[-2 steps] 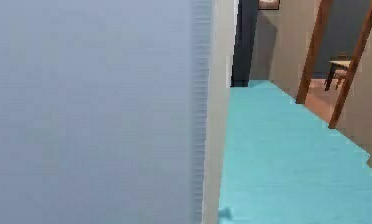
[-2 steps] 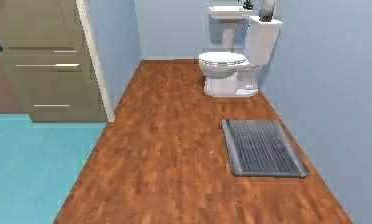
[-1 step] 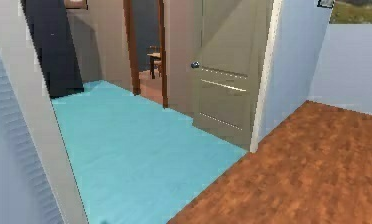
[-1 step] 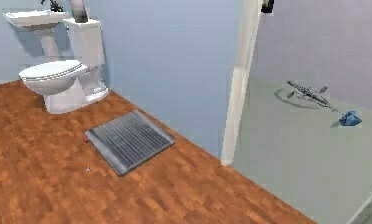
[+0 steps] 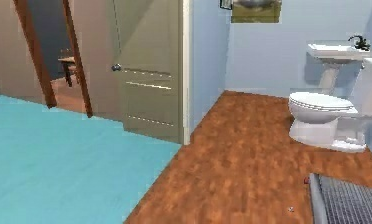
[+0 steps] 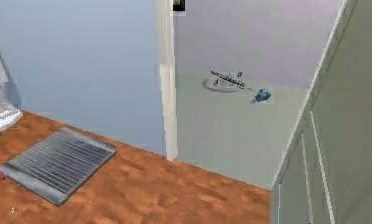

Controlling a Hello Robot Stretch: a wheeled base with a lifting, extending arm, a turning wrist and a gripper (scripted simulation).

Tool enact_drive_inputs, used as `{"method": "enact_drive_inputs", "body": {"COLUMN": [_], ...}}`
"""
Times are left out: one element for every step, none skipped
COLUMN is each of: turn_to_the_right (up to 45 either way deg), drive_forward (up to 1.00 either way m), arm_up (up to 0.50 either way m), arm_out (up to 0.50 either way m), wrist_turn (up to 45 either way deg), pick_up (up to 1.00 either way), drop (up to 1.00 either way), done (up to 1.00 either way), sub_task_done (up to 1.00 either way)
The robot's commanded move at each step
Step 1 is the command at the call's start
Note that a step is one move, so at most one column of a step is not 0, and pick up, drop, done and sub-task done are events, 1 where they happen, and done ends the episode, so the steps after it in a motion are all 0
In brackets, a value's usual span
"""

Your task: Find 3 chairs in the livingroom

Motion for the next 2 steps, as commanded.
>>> {"method": "enact_drive_inputs", "body": {"turn_to_the_right": [0.0,0.0], "drive_forward": [0.05,1.0], "arm_up": [0.0,0.0], "arm_out": [0.0,0.0], "wrist_turn": [0.0,0.0], "pick_up": [0.0,0.0], "drop": [0.0,0.0], "done": [0.0,0.0], "sub_task_done": [0.0,0.0]}}
